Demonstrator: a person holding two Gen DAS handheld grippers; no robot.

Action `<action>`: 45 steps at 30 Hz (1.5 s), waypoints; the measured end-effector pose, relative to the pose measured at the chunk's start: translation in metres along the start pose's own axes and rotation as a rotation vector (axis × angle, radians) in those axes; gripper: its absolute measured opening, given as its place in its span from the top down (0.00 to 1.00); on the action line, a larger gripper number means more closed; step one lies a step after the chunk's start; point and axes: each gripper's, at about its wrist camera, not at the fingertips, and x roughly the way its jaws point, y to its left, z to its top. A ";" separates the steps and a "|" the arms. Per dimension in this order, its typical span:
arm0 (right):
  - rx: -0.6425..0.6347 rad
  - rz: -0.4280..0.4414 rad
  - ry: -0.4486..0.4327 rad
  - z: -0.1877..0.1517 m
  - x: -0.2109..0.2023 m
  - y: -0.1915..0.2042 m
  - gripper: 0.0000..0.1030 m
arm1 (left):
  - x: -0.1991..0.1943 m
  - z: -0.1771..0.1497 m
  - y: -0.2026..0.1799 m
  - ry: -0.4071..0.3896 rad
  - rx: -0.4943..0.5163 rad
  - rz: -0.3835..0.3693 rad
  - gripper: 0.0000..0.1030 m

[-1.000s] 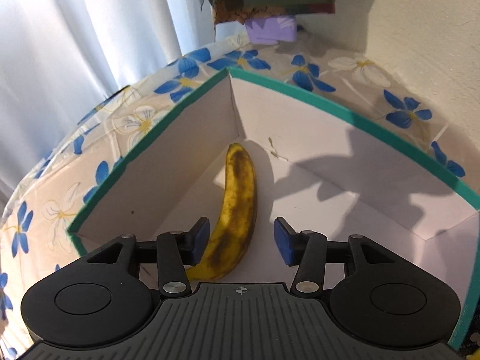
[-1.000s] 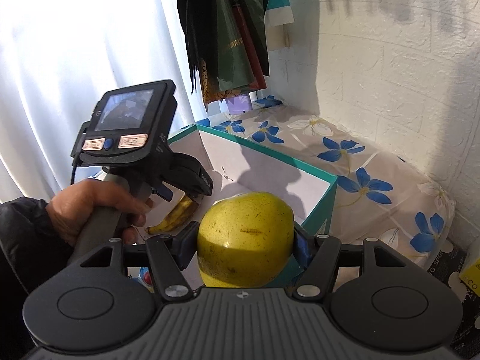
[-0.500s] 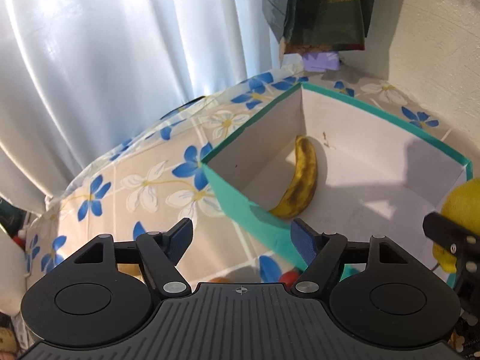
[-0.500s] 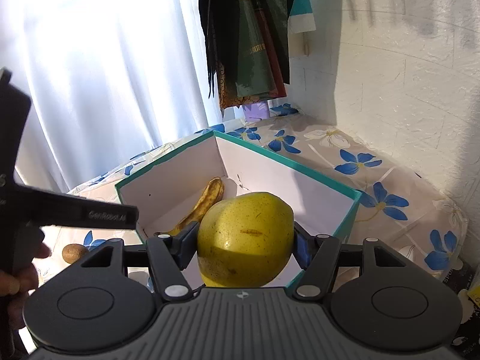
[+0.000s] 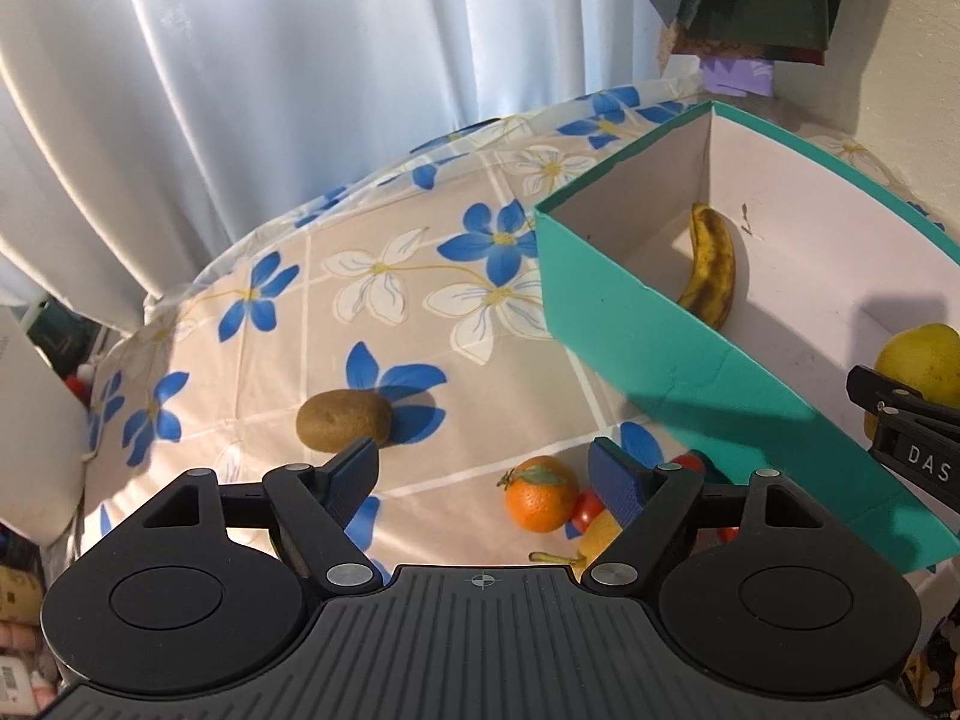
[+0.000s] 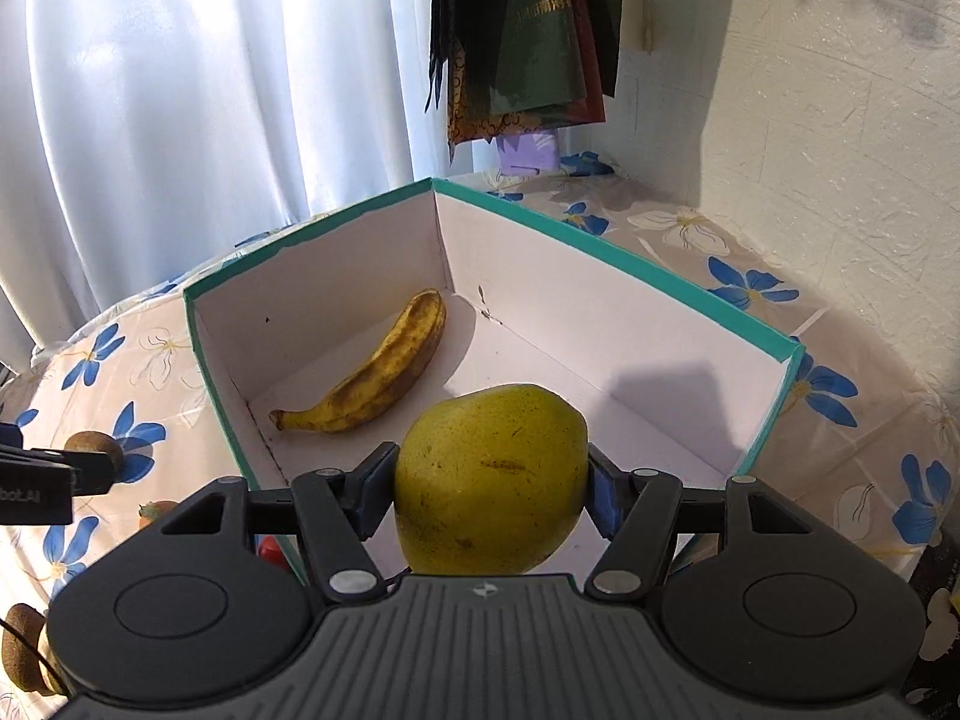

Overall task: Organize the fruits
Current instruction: 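Open the left gripper to drop the banana while the right gripper lowers the pear into the box, then move the left gripper to the brown kiwi and close on it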

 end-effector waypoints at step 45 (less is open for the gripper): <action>-0.174 0.041 -0.083 -0.030 -0.068 0.067 0.06 | -0.007 -0.116 0.121 0.121 -0.219 0.051 0.02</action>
